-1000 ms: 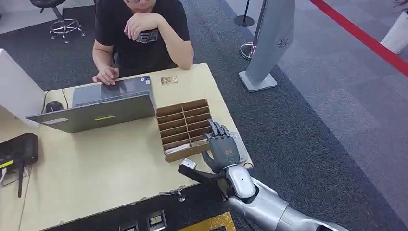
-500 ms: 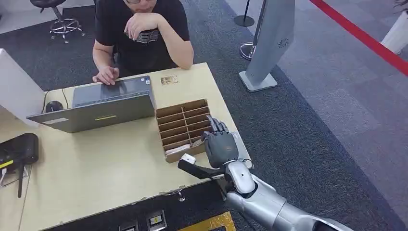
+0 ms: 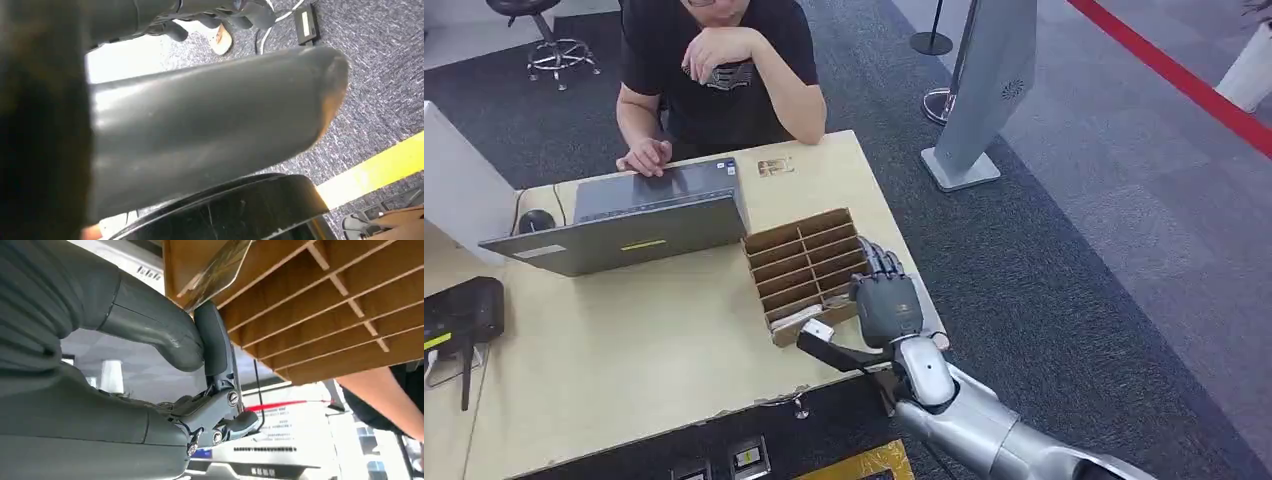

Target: Pass the card to the sensor for recognition and then transmit it.

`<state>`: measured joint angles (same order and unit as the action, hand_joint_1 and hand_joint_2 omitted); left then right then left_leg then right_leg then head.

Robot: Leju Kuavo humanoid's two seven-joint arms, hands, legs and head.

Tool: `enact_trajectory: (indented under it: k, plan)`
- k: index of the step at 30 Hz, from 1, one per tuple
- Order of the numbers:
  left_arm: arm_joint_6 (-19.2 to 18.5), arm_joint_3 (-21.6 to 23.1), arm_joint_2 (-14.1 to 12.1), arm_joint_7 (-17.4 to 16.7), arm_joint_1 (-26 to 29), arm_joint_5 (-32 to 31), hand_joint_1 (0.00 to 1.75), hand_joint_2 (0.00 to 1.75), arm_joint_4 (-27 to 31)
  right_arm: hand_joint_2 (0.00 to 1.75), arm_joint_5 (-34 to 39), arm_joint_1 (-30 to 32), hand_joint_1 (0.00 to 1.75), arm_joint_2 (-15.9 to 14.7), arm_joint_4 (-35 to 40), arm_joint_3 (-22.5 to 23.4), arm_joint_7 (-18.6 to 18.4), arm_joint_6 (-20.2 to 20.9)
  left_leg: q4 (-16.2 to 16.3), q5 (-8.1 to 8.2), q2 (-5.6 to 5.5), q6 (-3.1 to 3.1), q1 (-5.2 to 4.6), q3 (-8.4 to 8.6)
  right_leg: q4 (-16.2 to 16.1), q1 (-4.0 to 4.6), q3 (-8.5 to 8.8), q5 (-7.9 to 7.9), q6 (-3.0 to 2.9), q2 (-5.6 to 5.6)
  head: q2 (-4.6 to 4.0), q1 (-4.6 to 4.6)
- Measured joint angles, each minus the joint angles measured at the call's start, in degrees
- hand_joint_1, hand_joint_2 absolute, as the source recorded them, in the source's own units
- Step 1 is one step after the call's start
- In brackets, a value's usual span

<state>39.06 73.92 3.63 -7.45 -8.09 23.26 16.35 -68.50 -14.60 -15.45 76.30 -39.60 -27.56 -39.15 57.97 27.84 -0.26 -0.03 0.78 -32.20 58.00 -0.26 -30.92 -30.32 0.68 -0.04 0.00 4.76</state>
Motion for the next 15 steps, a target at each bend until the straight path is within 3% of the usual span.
enact_trajectory:
  k: [15]
  plan:
    - [0.1, 0.0, 0.0, 0.0, 0.0, 0.0, 0.0, 0.0, 0.0, 1.75, -3.7, 0.8, 1.75, 0.0, 3.5, 1.2, -0.6, -0.1, 0.0, 0.0, 0.01, 0.0, 0.0, 0.0, 0.0, 0.0, 0.0, 0.0, 0.0, 0.01, 0.0, 0.0]
